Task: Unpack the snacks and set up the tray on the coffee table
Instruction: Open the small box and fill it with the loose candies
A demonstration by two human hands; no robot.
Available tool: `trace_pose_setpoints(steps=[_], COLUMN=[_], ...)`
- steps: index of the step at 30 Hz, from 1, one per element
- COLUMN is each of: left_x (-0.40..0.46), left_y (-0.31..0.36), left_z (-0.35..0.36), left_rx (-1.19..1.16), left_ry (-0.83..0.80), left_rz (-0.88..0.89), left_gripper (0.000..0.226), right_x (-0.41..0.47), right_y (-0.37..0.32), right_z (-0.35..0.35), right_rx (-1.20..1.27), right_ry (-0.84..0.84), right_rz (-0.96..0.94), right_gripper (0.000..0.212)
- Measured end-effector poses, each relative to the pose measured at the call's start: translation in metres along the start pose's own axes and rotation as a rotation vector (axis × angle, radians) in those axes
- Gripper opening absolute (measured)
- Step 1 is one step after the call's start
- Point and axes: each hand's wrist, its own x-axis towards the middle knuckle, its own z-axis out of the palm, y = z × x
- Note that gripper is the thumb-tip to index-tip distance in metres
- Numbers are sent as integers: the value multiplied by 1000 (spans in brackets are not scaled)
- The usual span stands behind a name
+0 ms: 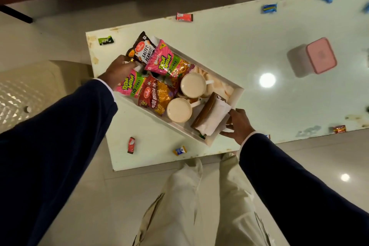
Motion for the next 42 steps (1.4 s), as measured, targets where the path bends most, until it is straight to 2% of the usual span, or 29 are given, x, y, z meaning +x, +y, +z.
trace_pose_setpoints(steps=[6, 9, 11, 14, 16, 21, 26, 31, 34, 36, 38, 40, 42], left_x=[-40, -69, -84, -99, -103, -105, -104, -103, -106, -112, -120, -139, -162], left_y=[-14, -15, -15, -14, -13, -12, -6, -4, 0, 7, 12, 21, 34], left_z=[18, 40, 58, 86, 102, 125, 129, 133, 135, 136, 138, 143, 147], left_rx=[-206, -355, -426, -488, -520, -590, -624, -595, -582, -456, -97, 185, 303], left_ry=[38, 32, 47, 83, 94, 109, 123, 123, 152, 228, 403, 495, 440], left_rz=[-58, -125, -156, -175, -177, -207, -245, -257, -240, -231, -179, 7, 204], left_gripper=[43, 26, 18, 20, 23, 33, 32, 32, 25, 41, 63, 70, 72], right_x=[-5, -5, -4, 4, 12, 30, 42, 52, 51, 50, 47, 41, 24], right_y=[-46, -84, -109, -143, -160, -187, -193, -190, -188, -185, -180, -175, -168], right_z=[-36, -65, -81, -97, -103, -106, -104, -109, -112, -114, -117, -122, -130], right_rx=[-128, -220, -271, -351, -402, -497, -541, -542, -533, -535, -605, -749, -832], right_ry=[-6, -24, -34, -30, -32, -58, -102, -136, -144, -109, -34, 67, 132], right_rz=[-46, -75, -79, -97, -116, -135, -142, -156, -172, -216, -316, -458, -543], right_gripper=[43, 48, 38, 16, 12, 17, 11, 20, 22, 28, 40, 49, 47])
